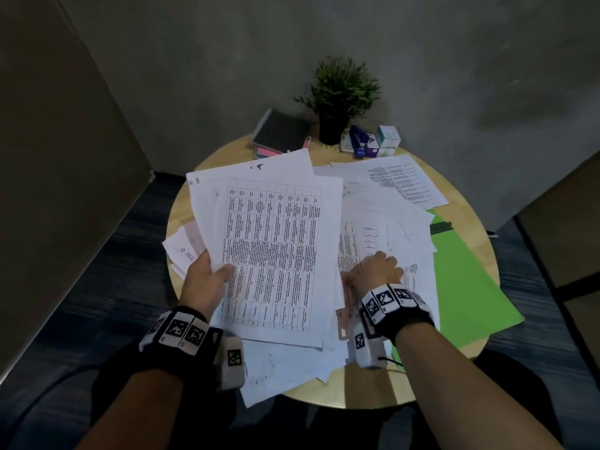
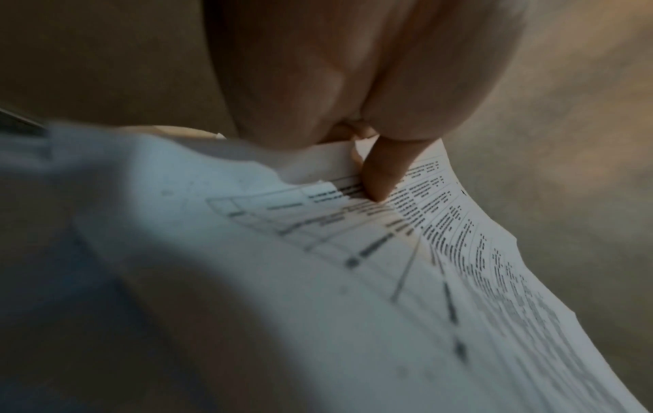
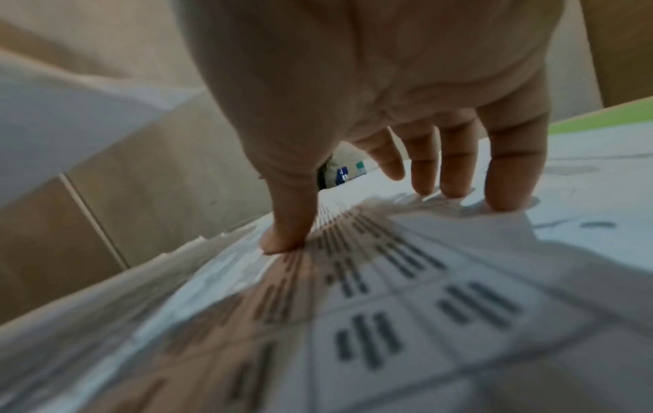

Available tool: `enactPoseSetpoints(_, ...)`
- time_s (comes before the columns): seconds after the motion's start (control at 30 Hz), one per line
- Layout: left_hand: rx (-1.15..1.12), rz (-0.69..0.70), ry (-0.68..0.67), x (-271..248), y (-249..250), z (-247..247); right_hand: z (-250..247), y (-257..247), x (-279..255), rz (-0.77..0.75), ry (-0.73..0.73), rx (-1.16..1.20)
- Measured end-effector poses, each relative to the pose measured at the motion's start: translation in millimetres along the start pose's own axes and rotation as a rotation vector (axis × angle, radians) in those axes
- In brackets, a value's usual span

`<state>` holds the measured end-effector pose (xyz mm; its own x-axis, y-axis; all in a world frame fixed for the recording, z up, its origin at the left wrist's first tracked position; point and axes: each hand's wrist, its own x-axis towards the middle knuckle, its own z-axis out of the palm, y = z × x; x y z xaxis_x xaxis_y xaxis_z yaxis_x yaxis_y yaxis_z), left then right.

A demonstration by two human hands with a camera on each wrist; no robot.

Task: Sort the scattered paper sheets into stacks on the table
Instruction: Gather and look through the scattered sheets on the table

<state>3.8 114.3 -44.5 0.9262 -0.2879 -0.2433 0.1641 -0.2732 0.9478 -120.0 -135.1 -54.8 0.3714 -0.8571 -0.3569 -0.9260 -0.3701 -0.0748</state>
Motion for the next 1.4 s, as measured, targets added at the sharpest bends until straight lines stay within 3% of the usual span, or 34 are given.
enactPoseSetpoints(0.03, 0.004, 0.004, -0.008, -0.5, 0.2, 1.1, 3.4, -1.7, -0.8, 0.011, 0.001, 0.007)
enactPoseSetpoints(0.13, 0.026, 0.002, -0.021, -0.5, -1.1, 2.1, -2.5, 2.3, -3.6, 0.064, -0.038, 0.312)
enactPoseSetpoints(0.37, 0.007, -0.006, -0.076, -4.2, 1.0, -0.6, -47.0, 38.5, -8.3, -0.348, -0.004, 0.877)
enactPoseSetpoints(0.5, -0.111, -0.029, -0.175, -10.1, 11.8, 6.3, -81.6, 34.2, -32.7, -0.535, -0.149, 1.227)
enactPoseSetpoints(0.57, -0.185, -0.041, -0.217, -10.5, 14.5, 8.1, -91.6, 22.0, -43.8, -0.602, -0.229, 1.276)
enactPoseSetpoints(0.7, -0.185, -0.029, -0.231, -6.2, 10.0, 2.8, -84.4, -5.7, -52.1, -0.599, -0.330, 1.245)
enactPoseSetpoints(0.87, -0.051, 0.021, -0.021, 4.4, 5.1, -27.9, -76.1, -10.4, -32.9, -0.465, -0.407, 1.211)
enactPoseSetpoints(0.93, 0.004, 0.049, 0.077, 5.4, 12.1, -41.0, -69.1, -10.8, -15.5, -0.411, -0.309, 0.974)
enactPoseSetpoints(1.0, 0.053, 0.084, 0.130, 7.6, 14.9, -50.2, -58.8, -16.4, -1.5, -0.397, -0.185, 0.587)
enactPoseSetpoints(1.13, 0.073, 0.108, 0.191, 12.8, 11.3, -55.4, -36.3, -46.3, -6.2, -0.365, -0.148, -0.002)
enactPoseSetpoints(1.2, 0.057, 0.108, 0.211, 12.5, 9.5, -55.0, -25.9, -57.7, -13.1, -0.375, -0.151, -0.175)
enactPoseSetpoints(1.4, -0.012, 0.093, 0.210, 9.2, 11.7, -56.0, -15.5, -52.0, -10.6, -0.443, -0.105, 0.161)
